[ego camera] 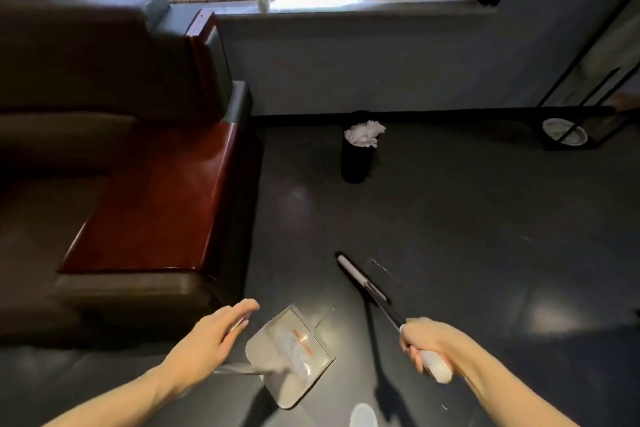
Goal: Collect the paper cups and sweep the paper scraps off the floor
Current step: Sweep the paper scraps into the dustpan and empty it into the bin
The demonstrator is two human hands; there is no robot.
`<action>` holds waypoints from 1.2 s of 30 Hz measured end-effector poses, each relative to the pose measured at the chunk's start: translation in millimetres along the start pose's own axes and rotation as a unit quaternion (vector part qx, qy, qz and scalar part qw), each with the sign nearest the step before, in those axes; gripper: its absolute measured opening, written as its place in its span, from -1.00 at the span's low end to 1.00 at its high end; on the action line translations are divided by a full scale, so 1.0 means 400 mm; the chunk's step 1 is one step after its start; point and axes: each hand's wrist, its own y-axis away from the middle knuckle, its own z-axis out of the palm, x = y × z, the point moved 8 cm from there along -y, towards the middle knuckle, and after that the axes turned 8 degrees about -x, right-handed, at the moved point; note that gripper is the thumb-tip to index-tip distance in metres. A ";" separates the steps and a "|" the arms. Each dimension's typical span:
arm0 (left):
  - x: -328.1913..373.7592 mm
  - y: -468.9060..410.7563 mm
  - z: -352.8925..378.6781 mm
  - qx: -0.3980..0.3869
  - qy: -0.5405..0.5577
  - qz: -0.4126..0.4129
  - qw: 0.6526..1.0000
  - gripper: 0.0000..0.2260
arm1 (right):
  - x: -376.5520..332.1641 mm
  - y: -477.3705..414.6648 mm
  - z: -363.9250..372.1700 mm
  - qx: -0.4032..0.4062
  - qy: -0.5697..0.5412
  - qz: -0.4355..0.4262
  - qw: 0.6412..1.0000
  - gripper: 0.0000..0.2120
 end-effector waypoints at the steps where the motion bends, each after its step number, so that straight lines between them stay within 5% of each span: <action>1: -0.007 0.004 0.016 -0.006 0.000 0.000 1.000 -0.67 | 0.017 0.000 0.047 -0.003 -0.001 -0.004 1.000 -0.77; 3: -0.020 0.011 0.046 -0.004 0.001 0.001 1.000 -0.65 | 0.045 0.010 0.141 -0.003 0.017 -0.020 1.000 -0.61; 7: -0.032 0.025 0.045 0.017 0.000 0.025 1.000 -0.62 | 0.070 0.069 0.299 -0.100 -0.063 0.022 0.993 -0.83; 14: -0.021 0.011 0.055 -0.013 -0.008 0.066 0.998 -0.63 | 0.081 0.207 0.240 -0.186 -0.267 0.038 0.945 -0.78; 20: 0.015 -0.013 0.090 -0.081 -0.049 0.102 0.990 -0.59 | 0.231 0.210 0.195 -0.022 -0.282 -0.036 0.958 -0.60; 24: 0.092 -0.058 0.146 -0.124 -0.105 0.140 0.977 -0.61 | 0.325 0.243 0.166 0.087 -0.237 -0.069 0.965 -0.68; 26: 0.137 -0.075 0.183 -0.144 -0.135 0.160 0.967 -0.63 | 0.379 0.250 0.161 0.138 -0.201 -0.075 0.967 -0.53; 31: 0.216 -0.111 0.255 -0.180 -0.148 0.183 0.955 -0.63 | 0.535 0.240 0.168 0.199 -0.226 -0.038 0.953 -0.41; 36: 0.255 -0.154 0.307 -0.215 -0.165 0.188 0.944 -0.63 | 0.643 0.207 0.170 0.220 -0.250 0.004 0.943 -0.62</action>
